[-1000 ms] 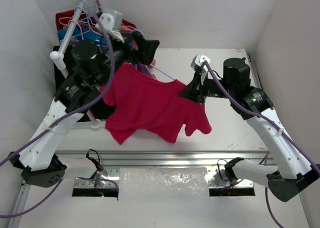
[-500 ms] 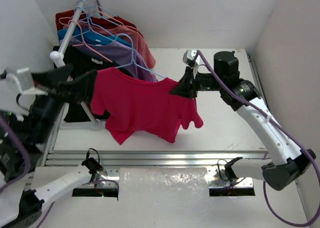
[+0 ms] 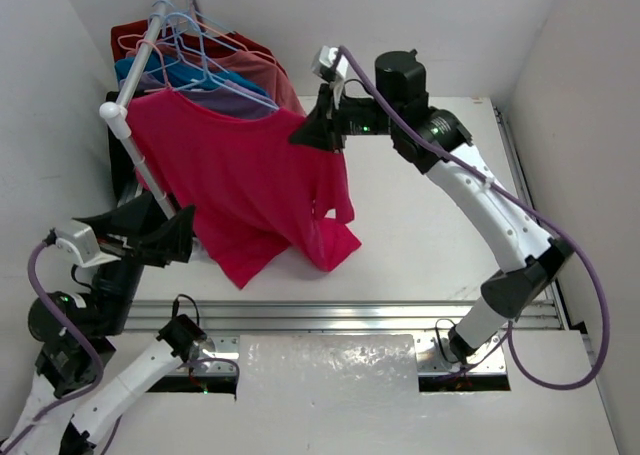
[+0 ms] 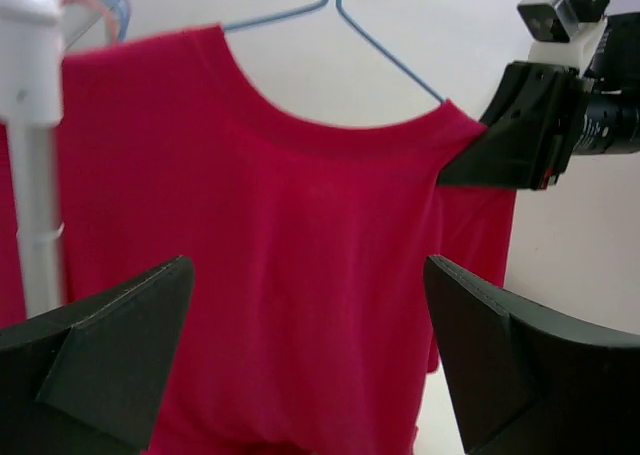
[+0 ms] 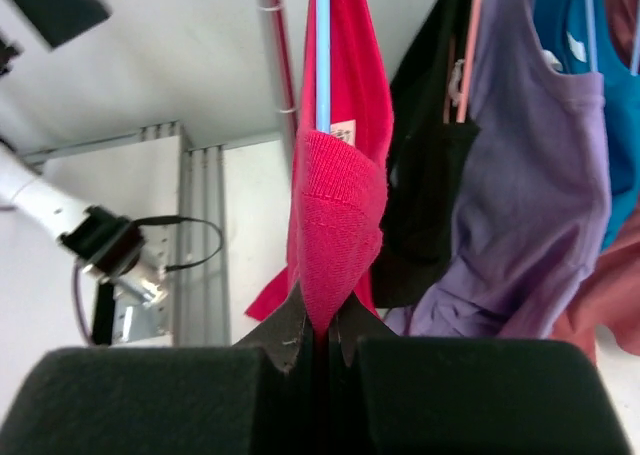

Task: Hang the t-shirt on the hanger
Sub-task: Place the hanger at the clothesline.

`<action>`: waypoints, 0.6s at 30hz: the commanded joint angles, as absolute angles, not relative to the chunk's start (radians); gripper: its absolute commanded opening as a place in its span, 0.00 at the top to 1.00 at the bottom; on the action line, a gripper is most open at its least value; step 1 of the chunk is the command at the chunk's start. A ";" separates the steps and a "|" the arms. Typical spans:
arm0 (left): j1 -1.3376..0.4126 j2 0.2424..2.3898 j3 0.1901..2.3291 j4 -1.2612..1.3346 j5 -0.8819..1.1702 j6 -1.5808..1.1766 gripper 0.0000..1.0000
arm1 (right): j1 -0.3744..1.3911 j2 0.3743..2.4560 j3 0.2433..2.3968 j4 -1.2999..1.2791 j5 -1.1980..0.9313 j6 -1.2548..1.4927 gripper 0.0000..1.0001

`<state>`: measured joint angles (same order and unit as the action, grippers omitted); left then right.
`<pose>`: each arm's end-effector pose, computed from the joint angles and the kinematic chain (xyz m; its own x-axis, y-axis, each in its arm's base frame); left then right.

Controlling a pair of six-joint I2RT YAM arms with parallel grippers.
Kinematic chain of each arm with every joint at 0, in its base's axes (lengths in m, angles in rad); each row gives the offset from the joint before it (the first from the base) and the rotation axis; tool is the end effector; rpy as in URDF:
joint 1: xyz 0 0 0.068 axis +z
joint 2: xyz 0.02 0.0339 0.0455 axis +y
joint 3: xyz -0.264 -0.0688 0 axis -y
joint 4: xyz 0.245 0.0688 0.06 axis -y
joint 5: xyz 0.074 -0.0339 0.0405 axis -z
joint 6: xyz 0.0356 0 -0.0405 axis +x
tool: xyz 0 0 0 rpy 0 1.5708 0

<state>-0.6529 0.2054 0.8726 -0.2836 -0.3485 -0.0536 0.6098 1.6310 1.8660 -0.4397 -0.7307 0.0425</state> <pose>0.0205 -0.0004 0.4063 0.2797 -0.2773 -0.9191 0.3349 0.9254 -0.1773 0.2804 0.2248 0.4720 -0.2074 -0.1063 -0.9725 -0.9542 0.2410 0.1771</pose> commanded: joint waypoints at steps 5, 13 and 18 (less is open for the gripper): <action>-0.646 -0.026 0.681 -0.075 -0.425 -0.068 0.04 | 0.621 1.716 1.965 -0.348 -0.692 0.090 1.00; -0.644 -0.089 0.623 -0.192 -0.313 -0.078 0.04 | 0.706 1.968 2.257 -0.352 -0.739 0.110 1.00; -0.643 -0.094 0.614 -0.209 -0.307 -0.094 0.04 | 0.765 1.939 2.094 -0.224 -0.729 0.108 1.00</action>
